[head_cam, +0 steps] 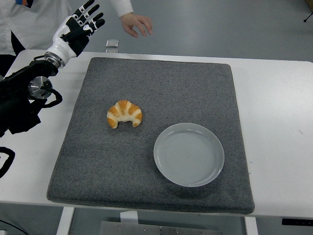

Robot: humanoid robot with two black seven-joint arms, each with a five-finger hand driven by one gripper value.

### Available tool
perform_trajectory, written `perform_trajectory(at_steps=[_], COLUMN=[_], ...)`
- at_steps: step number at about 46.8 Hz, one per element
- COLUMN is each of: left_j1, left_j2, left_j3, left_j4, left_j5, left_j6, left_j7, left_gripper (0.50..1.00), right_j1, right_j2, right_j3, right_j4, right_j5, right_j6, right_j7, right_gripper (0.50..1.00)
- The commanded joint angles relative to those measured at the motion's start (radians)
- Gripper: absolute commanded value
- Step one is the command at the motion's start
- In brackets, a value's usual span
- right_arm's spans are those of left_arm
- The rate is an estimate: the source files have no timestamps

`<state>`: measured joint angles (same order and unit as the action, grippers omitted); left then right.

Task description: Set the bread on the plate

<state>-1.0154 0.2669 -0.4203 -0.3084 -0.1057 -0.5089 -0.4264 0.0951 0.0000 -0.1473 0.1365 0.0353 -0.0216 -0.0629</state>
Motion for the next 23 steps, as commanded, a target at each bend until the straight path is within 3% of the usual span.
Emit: perform_trajectory(at_steps=[1, 23], left_j1=[0.000, 0.000], left_j2=[0.000, 0.000], left_j3=[0.000, -0.002], left_j4=[0.000, 0.000], left_j5=[0.000, -0.002], left_j6=[0.000, -0.005], left_j7=[0.000, 0.000], left_gripper=[0.990, 0.992], right_j1=[0.000, 0.000], right_j2=[0.000, 0.000], right_j3=[0.000, 0.000], right_j4=[0.000, 0.000], right_j5=[0.000, 0.000], right_j6=[0.000, 0.000], right_j7=[0.000, 0.000], right_gripper=[0.930, 0.930])
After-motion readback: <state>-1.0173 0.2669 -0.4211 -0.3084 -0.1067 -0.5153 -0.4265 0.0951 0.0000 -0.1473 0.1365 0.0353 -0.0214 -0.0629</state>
